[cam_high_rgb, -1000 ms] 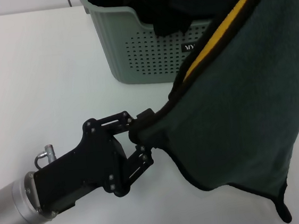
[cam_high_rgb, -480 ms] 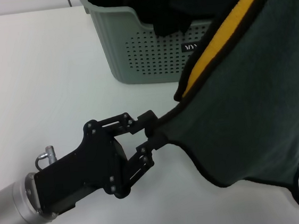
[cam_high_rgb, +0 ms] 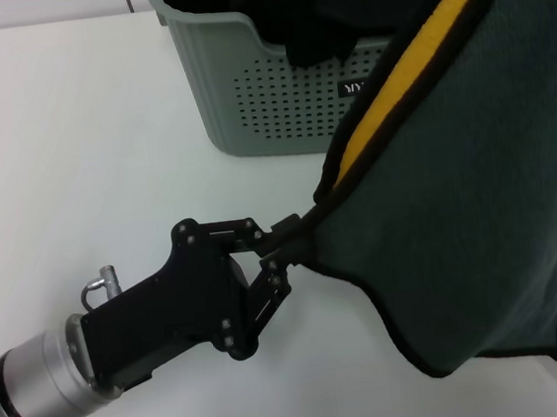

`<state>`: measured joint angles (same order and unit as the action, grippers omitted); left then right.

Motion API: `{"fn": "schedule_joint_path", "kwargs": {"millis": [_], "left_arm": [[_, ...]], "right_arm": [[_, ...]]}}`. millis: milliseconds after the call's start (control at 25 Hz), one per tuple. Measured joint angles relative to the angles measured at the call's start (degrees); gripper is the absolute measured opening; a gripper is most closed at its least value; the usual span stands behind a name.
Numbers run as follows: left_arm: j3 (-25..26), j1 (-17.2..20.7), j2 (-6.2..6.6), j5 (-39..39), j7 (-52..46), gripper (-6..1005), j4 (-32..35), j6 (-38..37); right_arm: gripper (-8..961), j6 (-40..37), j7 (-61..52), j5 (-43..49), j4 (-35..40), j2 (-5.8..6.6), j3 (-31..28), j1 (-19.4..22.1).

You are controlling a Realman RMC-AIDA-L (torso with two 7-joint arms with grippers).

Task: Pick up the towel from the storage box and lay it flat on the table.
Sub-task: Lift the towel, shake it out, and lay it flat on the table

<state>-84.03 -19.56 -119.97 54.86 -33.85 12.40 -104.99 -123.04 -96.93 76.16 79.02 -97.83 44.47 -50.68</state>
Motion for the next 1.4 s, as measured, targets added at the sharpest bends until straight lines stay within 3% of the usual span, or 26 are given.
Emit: {"fn": "schedule_joint_path", "kwargs": {"millis": [200, 600, 960, 1160, 1200, 1400], "left_arm": [[-0.25, -0.05, -0.07, 0.15, 0.01, 103, 0.00, 0.89], [-0.03, 0.15, -0.05, 0.05, -0.21, 61, -0.12, 0.96], [0.07, 0.28, -0.26, -2.01, -0.43, 32, -0.18, 0.97], [0.01, 2.00, -0.44, -11.73, -2.54, 26, -1.43, -0.63], [0.02, 2.33, -0.31, -13.54, -3.17, 25, -1.80, -2.01], [0.08, 3.68, 1.34, -17.27, -5.22, 20, -1.85, -8.32]], "right_arm": [[0, 0.10, -0.08, -0.61, 0.08, 0.11, -0.14, -0.18], [0, 0.02, -0.17, -1.37, 0.26, 0.06, -1.22, 0.02], [0, 0.07, -0.07, -1.86, 1.27, -0.77, -1.07, 0.84], [0, 2.08, 1.61, 0.46, 1.88, -3.17, -1.33, 3.24], [0, 3.45, 1.72, 2.43, 1.91, -4.42, -1.32, 4.21], [0, 6.64, -0.80, 9.88, 1.98, -8.36, -0.78, 7.66]]}}
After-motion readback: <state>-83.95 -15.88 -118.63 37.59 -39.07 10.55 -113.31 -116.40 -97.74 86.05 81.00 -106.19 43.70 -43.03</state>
